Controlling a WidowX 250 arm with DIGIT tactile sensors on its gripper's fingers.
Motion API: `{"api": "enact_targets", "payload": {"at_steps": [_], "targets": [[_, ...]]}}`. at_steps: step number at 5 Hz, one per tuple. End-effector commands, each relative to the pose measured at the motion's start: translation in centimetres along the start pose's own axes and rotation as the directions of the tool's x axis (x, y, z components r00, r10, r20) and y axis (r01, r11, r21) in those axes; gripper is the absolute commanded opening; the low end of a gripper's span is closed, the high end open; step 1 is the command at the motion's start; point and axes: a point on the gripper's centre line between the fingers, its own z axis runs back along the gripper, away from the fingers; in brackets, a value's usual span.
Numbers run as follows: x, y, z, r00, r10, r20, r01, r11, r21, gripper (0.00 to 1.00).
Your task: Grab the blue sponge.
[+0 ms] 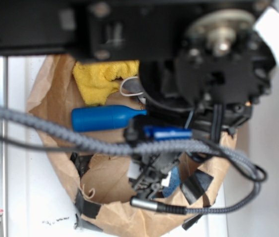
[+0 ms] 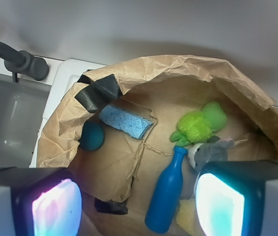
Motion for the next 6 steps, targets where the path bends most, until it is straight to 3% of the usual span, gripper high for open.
{"api": "enact_targets", "payload": {"at_steps": [1,2,3,4,5,6], "targets": [[0.3,2.8,-2.8,0.99,-0.09,0.107,0.082,0.993,0.084,1.0],[0.6,4.4,-5.4,0.983,-0.15,0.106,0.134,0.981,0.141,1.0],[0.8,5.1,-7.2,0.949,-0.299,0.098,0.281,0.946,0.163,1.0],[0.2,3.8,-8.7,0.862,-0.507,0.027,0.497,0.853,0.159,1.0],[-0.7,1.8,-9.6,0.787,-0.617,-0.008,0.611,0.777,0.15,1.0],[-1.5,0.2,-11.3,0.768,-0.638,-0.057,0.637,0.752,0.167,1.0]]}}
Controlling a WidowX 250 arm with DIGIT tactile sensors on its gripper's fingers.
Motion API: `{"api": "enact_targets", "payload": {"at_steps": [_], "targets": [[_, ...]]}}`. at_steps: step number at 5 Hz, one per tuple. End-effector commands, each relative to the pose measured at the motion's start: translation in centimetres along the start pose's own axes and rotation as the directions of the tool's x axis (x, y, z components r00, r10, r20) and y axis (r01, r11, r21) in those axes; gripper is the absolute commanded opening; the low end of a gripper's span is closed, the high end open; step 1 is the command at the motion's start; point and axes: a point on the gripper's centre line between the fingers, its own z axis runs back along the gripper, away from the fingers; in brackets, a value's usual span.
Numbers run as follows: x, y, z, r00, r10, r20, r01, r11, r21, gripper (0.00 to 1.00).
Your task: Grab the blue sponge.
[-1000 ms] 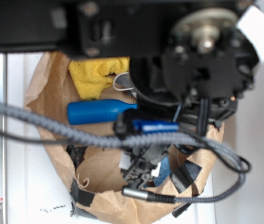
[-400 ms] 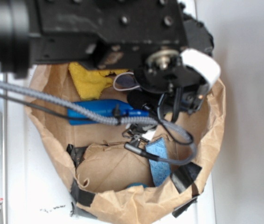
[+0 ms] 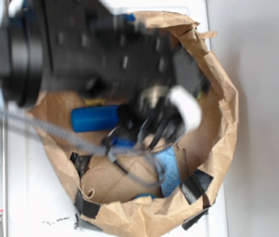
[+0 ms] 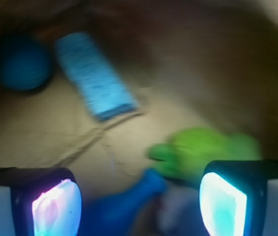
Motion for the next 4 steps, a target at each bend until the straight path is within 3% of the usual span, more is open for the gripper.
{"api": "enact_targets", "payload": {"at_steps": [1,3,4], "targets": [[2.9,-2.0,-1.6,1.0,-0.013,-0.004,0.014,0.993,0.121,1.0],[6.4,0.5,-3.1,0.996,0.088,-0.02,-0.085,0.987,0.136,1.0],[6.9,2.1,-3.4,0.991,0.123,-0.053,-0.118,0.989,0.091,1.0]]}}
